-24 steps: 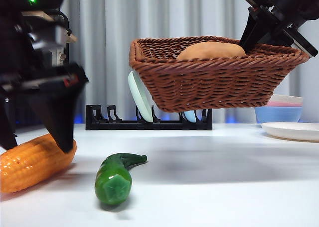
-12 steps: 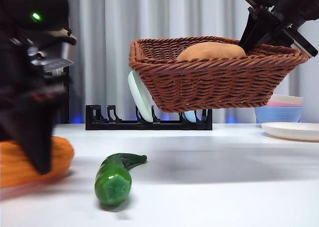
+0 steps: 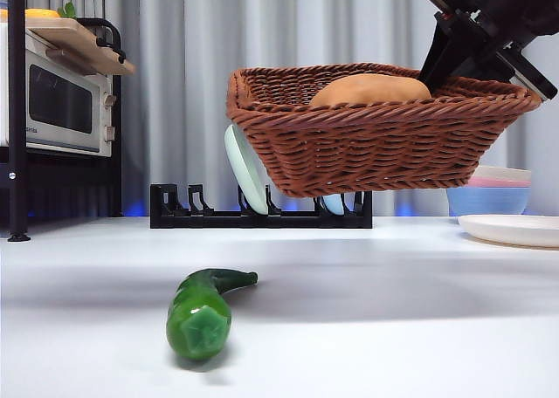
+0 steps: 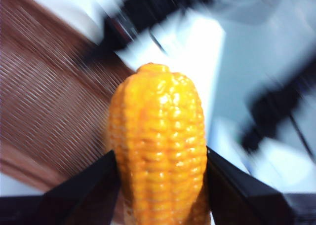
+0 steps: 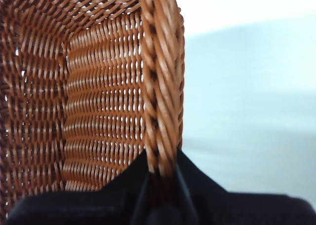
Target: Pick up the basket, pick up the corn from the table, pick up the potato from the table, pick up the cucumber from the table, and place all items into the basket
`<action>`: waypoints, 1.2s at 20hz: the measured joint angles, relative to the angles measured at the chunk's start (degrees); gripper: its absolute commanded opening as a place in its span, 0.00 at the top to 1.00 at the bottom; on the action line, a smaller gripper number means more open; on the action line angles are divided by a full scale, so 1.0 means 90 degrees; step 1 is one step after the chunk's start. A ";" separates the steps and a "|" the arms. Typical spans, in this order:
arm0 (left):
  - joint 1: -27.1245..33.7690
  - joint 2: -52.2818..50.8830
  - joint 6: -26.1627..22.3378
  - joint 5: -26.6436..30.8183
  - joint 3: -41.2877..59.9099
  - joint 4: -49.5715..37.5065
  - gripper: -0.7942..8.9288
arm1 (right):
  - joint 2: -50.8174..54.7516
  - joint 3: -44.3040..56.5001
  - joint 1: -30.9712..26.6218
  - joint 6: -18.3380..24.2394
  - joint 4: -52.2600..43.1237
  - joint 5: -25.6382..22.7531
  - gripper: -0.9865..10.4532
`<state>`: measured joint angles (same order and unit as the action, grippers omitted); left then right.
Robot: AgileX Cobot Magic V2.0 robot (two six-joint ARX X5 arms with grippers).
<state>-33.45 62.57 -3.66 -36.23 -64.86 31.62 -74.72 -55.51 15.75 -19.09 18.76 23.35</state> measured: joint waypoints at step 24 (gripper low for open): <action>-0.0852 0.2176 0.1423 0.3300 0.0002 -0.2101 0.40 | 0.0000 0.0000 0.0459 -0.0146 0.0005 -0.0046 0.93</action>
<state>-41.12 82.15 9.15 -6.52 -64.84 12.71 -74.72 -55.51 19.88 -20.40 18.81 22.94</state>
